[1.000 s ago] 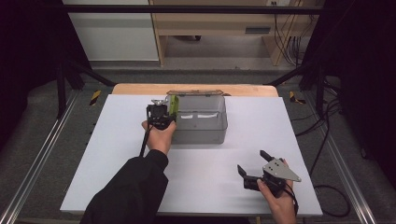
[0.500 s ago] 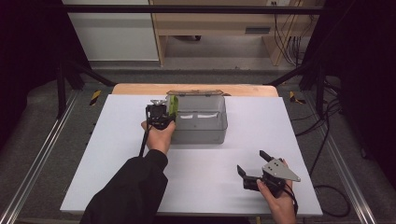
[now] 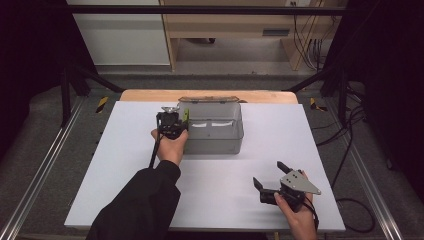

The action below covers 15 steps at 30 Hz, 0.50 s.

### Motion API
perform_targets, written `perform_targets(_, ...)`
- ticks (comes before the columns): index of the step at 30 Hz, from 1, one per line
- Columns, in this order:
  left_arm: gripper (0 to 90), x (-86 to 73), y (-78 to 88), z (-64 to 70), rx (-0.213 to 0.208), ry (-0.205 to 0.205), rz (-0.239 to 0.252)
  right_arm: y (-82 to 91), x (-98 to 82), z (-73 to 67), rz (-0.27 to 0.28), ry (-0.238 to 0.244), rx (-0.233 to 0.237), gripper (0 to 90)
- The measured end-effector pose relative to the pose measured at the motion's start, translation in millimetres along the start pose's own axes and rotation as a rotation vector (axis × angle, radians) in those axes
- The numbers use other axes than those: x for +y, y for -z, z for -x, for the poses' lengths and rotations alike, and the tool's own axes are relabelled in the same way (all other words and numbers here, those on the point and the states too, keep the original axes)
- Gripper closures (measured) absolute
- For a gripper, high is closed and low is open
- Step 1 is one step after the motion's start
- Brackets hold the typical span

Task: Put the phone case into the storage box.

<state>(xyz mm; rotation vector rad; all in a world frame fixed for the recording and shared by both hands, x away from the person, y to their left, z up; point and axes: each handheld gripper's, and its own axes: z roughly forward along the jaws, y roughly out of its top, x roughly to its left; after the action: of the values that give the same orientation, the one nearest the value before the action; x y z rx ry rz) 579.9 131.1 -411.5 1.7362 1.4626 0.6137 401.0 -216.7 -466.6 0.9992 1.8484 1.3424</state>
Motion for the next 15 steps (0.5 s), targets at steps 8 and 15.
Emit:
perform_targets(8, 69.6, 3.3, 8.0, -1.0, -0.038, -0.024, 0.083, -0.3, 0.0, -0.2, -0.001, 0.004, 0.000, 3.8)
perform_targets(15, 69.3, 3.9, 15.3, 0.3, -0.052, -0.061, 0.142, -0.5, 0.0, -0.5, -0.002, 0.006, 0.000, 3.8)
